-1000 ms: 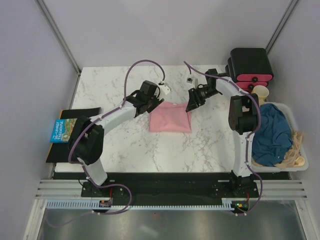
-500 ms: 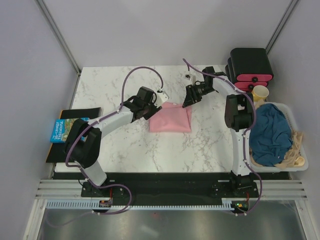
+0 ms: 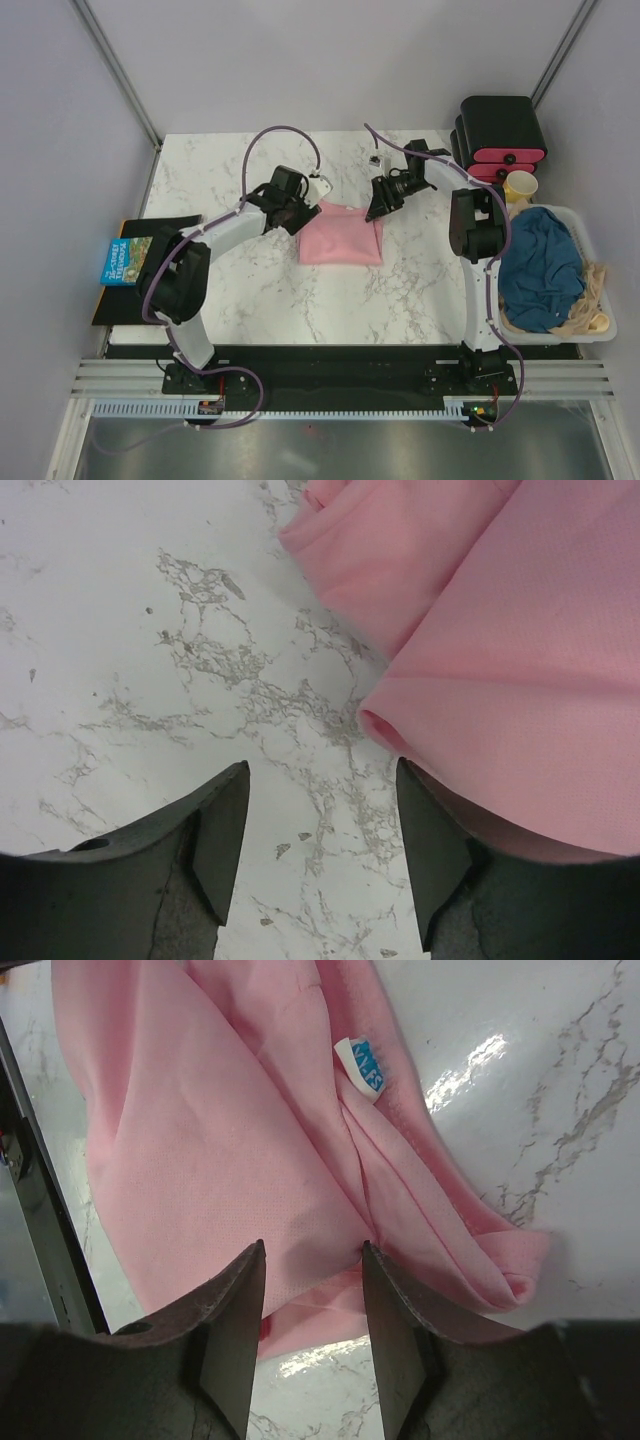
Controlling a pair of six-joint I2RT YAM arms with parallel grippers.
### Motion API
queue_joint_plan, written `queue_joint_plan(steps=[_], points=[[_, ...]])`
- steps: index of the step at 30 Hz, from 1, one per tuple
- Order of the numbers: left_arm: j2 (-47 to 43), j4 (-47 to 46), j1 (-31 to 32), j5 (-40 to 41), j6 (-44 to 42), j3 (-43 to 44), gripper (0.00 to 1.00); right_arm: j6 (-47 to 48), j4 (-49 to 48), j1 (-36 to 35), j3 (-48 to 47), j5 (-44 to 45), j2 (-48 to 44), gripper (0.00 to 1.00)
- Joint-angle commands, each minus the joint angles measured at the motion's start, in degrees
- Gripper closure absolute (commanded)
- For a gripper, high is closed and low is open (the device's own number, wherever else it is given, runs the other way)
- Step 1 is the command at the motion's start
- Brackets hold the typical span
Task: Fold and stack the t-shirts
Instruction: Smooth out wrinkles on the folded tshirt
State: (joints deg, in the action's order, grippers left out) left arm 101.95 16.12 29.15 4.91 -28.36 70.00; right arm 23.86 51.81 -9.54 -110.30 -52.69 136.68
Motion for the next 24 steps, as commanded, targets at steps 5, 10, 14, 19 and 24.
queue_joint_plan(steps=[5,10,14,19,24], points=[[-2.7,5.0,-5.8,-12.8,6.9,7.1,0.11,1.8,-0.8,-0.6,0.5,-0.5,-1.5,0.49],[-1.2,9.2,-8.8,-23.1,10.3,9.5,0.08,1.7,-0.9,-1.1,0.2,0.0,-1.1,0.49],[1.9,13.1,-9.4,-32.1,9.8,11.9,0.10,1.5,-1.3,-1.4,-0.5,0.4,-0.9,0.50],[6.2,15.6,-9.5,-42.2,10.7,15.8,0.21,1.1,-1.3,-1.4,-1.1,1.0,-1.2,0.51],[9.5,16.7,-9.5,-46.2,10.9,18.2,0.23,1.8,-1.3,-1.4,-0.3,2.0,-2.6,0.53]])
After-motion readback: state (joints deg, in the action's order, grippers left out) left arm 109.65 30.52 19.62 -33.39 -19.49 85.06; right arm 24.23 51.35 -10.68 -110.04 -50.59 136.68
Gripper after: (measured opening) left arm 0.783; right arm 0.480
